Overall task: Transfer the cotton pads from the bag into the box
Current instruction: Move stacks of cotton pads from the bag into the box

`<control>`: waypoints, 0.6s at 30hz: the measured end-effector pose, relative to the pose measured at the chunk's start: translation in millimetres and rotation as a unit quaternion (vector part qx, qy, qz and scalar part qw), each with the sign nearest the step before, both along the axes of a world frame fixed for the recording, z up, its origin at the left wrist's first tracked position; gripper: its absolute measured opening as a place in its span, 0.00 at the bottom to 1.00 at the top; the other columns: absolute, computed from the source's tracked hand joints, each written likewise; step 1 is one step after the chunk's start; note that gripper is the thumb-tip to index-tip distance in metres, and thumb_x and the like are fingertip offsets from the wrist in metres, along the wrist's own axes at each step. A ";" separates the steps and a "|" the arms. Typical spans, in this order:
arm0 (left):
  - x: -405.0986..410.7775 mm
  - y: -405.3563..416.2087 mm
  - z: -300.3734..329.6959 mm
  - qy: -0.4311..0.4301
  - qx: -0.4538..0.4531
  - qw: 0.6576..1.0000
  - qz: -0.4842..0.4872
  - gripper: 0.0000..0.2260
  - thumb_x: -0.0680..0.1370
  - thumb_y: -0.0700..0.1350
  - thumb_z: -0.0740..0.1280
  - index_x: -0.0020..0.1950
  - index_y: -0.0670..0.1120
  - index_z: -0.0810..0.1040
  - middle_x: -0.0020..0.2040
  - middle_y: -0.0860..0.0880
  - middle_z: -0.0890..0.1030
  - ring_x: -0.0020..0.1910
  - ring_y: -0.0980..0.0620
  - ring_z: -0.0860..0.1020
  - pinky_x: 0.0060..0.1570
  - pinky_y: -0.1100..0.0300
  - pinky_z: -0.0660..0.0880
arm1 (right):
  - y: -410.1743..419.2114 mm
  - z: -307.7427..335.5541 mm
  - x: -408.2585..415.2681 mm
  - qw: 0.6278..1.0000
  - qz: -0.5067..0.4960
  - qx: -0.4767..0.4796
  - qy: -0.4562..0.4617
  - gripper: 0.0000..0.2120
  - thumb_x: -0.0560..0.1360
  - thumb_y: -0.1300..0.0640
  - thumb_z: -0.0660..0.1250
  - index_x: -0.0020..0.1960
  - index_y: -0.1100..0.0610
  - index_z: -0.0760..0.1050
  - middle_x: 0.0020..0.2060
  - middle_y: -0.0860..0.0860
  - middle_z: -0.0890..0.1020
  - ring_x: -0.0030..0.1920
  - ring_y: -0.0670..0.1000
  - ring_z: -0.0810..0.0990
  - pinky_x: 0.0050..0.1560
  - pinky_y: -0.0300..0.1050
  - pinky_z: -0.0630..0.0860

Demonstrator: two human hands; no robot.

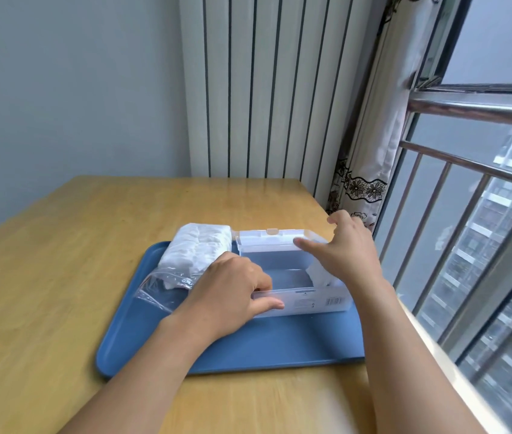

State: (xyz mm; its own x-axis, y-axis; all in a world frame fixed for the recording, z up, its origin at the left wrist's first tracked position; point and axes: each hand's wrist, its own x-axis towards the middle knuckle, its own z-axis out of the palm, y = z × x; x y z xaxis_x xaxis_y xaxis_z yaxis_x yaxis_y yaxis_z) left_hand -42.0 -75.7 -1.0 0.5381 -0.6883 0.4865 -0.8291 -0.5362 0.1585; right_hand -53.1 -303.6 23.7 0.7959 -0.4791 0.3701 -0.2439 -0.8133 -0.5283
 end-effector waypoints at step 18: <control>19.0 117.2 -6.8 0.169 -0.162 0.962 0.143 0.30 0.69 0.46 0.78 0.70 0.55 0.77 0.72 0.55 0.70 0.70 0.57 0.71 0.69 0.65 0.63 | 150.7 -21.5 -27.8 0.913 0.266 -0.289 -0.113 0.02 0.64 0.55 0.75 0.34 0.49 0.82 0.37 0.49 0.69 0.39 0.54 0.68 0.37 0.46 0.65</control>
